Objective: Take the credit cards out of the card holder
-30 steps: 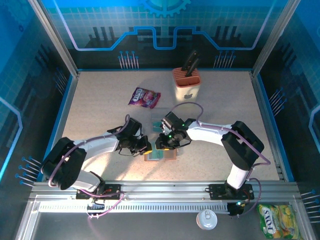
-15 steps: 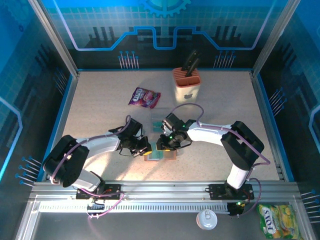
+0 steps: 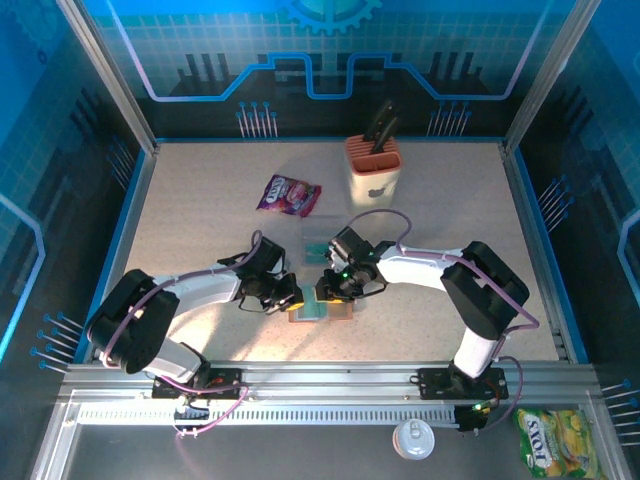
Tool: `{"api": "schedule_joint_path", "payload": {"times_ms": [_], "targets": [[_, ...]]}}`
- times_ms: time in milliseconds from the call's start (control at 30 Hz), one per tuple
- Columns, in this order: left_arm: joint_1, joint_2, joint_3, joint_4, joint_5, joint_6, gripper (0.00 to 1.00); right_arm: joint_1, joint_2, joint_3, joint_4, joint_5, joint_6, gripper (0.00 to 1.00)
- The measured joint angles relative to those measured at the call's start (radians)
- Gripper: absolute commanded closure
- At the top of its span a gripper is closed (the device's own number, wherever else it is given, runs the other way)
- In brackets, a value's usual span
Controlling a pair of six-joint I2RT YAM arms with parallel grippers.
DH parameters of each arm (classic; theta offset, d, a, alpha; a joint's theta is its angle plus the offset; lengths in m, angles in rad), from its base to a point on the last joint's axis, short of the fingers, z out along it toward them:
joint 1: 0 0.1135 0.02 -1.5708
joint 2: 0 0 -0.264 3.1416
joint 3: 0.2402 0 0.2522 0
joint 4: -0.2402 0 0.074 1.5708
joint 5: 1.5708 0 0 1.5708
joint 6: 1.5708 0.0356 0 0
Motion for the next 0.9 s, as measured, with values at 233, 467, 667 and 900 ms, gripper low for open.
{"api": "schedule_joint_path", "payload": {"times_ms": [233,467,667,900], "targets": [[0.000,0.000,0.000,0.000,0.000,0.000,0.94,-0.003,0.013,-0.012,0.030,-0.024,0.008,0.68],[0.000,0.000,0.000,0.000,0.000,0.000,0.94,-0.006,0.017,-0.015,0.047,-0.032,0.015,0.68],[0.000,0.000,0.000,-0.001,0.000,0.000,0.95,-0.009,0.018,-0.036,0.077,-0.049,0.023,0.70],[0.000,0.003,0.002,-0.002,0.000,0.000,0.95,-0.022,0.015,-0.076,0.150,-0.083,0.060,0.76]]}}
